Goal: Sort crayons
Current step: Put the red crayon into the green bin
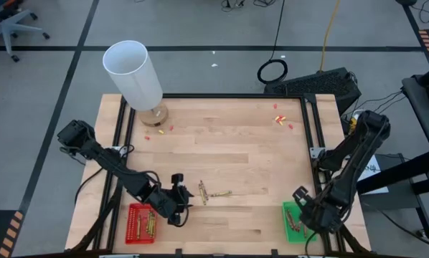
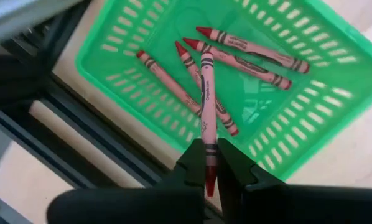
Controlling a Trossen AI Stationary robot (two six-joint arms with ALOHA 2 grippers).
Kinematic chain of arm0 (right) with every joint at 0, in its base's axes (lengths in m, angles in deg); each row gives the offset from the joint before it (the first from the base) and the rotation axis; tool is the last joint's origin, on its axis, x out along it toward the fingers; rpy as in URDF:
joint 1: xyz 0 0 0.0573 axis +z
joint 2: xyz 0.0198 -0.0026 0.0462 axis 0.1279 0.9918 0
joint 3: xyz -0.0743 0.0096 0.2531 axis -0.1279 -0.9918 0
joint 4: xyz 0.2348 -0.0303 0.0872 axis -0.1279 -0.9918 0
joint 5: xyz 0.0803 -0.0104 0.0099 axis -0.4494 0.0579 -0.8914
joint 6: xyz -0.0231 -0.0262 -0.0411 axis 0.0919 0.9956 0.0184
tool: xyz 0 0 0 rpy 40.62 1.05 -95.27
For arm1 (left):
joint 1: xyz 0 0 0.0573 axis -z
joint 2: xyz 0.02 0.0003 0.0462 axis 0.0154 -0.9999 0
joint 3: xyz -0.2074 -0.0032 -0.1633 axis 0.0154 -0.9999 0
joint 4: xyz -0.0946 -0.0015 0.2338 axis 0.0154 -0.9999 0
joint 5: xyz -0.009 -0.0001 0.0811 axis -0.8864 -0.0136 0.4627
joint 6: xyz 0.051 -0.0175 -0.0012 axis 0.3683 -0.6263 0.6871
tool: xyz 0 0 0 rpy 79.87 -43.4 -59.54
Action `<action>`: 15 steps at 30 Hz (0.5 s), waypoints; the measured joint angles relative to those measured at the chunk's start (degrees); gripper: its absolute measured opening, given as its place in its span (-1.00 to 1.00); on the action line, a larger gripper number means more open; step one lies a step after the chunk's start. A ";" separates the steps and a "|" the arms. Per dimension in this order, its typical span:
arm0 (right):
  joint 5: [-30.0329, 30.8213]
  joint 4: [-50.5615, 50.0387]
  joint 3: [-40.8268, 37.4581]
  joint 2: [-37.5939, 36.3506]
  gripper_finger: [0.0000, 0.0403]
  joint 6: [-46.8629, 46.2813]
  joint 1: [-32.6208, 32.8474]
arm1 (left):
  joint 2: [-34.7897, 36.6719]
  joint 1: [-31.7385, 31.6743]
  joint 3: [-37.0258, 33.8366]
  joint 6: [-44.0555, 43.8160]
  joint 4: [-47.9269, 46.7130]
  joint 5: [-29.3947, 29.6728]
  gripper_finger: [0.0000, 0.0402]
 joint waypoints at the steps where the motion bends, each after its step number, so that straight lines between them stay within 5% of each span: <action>1: 0.00 0.33 0.00 0.70 -0.99 1.51 0.00 | 0.00 -0.02 0.00 0.05 -0.04 -0.24 -0.24; 10: 0.25 3.53 0.00 4.82 -0.91 16.97 -0.61 | 0.00 1.15 0.00 1.29 -0.04 -0.88 -0.24; 15: 2.99 4.55 -0.02 5.00 -0.86 16.92 -0.83 | 0.00 2.48 0.00 1.17 -0.07 -0.57 -0.24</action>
